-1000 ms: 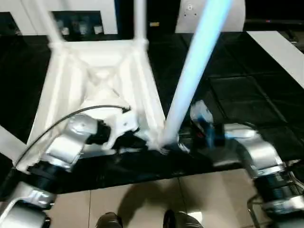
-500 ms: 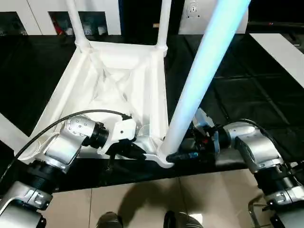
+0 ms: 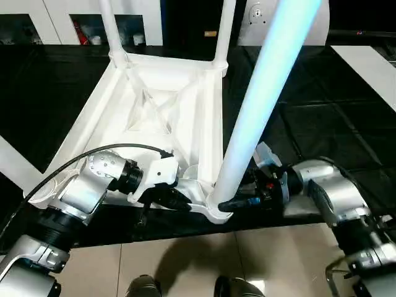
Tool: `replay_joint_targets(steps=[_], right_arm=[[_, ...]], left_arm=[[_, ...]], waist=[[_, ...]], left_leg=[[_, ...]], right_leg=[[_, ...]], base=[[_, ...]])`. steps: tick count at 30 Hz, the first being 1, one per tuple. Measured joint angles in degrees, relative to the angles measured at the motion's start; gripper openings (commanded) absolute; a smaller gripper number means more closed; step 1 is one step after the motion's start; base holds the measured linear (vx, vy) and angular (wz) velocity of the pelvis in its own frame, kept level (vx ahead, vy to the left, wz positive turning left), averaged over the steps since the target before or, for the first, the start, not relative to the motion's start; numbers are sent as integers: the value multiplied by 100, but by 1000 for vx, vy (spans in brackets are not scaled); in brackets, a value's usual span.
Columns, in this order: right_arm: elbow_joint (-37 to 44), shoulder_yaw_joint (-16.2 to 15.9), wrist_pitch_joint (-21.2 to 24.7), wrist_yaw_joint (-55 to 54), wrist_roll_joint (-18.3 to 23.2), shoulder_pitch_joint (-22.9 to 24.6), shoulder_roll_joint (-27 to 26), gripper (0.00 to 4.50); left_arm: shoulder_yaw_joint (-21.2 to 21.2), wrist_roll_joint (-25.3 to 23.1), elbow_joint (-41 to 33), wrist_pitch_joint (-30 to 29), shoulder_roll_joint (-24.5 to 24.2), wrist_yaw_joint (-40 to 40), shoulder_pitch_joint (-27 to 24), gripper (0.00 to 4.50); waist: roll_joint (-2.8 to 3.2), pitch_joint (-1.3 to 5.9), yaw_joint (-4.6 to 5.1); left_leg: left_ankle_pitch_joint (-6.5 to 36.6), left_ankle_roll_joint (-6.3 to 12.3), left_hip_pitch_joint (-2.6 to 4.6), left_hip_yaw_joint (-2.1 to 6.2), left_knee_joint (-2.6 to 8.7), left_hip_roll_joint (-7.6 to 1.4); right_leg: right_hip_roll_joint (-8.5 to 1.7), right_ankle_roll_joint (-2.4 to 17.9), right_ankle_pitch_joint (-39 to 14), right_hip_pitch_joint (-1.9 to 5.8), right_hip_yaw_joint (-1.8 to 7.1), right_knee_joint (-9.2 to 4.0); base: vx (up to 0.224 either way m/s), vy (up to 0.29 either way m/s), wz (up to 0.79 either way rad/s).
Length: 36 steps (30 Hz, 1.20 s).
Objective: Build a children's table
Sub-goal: Rotate leg to tighten
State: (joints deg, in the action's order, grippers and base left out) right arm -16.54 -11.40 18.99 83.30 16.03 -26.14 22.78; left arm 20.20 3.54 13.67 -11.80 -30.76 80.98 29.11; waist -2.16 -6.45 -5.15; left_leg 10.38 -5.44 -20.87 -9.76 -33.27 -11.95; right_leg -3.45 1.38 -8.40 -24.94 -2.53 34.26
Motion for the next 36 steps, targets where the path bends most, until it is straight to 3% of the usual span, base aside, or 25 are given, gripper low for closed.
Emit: replay_joint_targets(steps=[4,8,10,16,20,21,28,33,36], right_arm=[[307,317,502,-1159,-42,199,-371,211],[443,784,854,-2873,-328,204,-1125,211],[477,975,974,-3637,-504,163,-1491,211],[461,1391,1117,-5913,-947,-60,-2490,211],[535,1530,1154,-6653,-1174,-93,-2812,211],[555,1531,1154,-6666,-1206,-87,-2817,265],[848,1472,1079,-6574,-1167,155,-2829,323],[830,1080,648,-5650,-1094,310,-2200,367],[801,935,488,-4769,-956,364,-1707,392]], left_arm=[[-269,-121,-27,-622,193,-588,-37,0],[-500,-298,-43,-1240,617,-1556,-14,0],[-589,-366,-66,-1508,894,-2027,-4,0],[-866,-616,-46,-2210,1852,-3479,119,0],[-909,-663,34,-2420,2231,-3994,221,0],[-909,-663,34,-2422,2246,-4010,225,0],[-791,-657,-73,-2407,2112,-3855,225,0],[-647,-547,-217,-2179,1671,-3396,172,0],[-600,-492,-268,-1909,1370,-3046,110,0]], waist=[[2,1,97],[-9,7,397],[-16,11,502],[-19,12,625],[-21,13,617],[-21,13,606],[-21,13,528],[-21,12,532],[-20,12,483]], left_leg=[[-7,-10,5,-2,-24,0],[-15,-24,36,27,-30,6],[-15,-24,42,36,-28,7],[-15,-23,44,67,-24,9],[-4,-8,39,66,-20,22],[0,-3,39,65,-18,25],[0,-2,46,25,44,29],[3,-6,44,19,80,20],[4,-7,44,21,106,11]], right_leg=[[1,-28,-14,9,7,24],[2,-36,-19,8,1,4],[4,-37,-19,6,-14,-23],[3,-37,-20,4,-69,-128],[-4,-35,-18,5,-33,-132],[-2,-35,-18,5,-25,-130],[7,-36,22,2,-11,-118],[15,-30,50,-16,-19,-116],[23,6,75,-23,-29,-115]], base=[[0,0,0],[0,0,0],[-17,8,-9],[0,0,0],[0,0,0],[0,0,0],[0,0,0],[0,0,0],[0,0,0]])
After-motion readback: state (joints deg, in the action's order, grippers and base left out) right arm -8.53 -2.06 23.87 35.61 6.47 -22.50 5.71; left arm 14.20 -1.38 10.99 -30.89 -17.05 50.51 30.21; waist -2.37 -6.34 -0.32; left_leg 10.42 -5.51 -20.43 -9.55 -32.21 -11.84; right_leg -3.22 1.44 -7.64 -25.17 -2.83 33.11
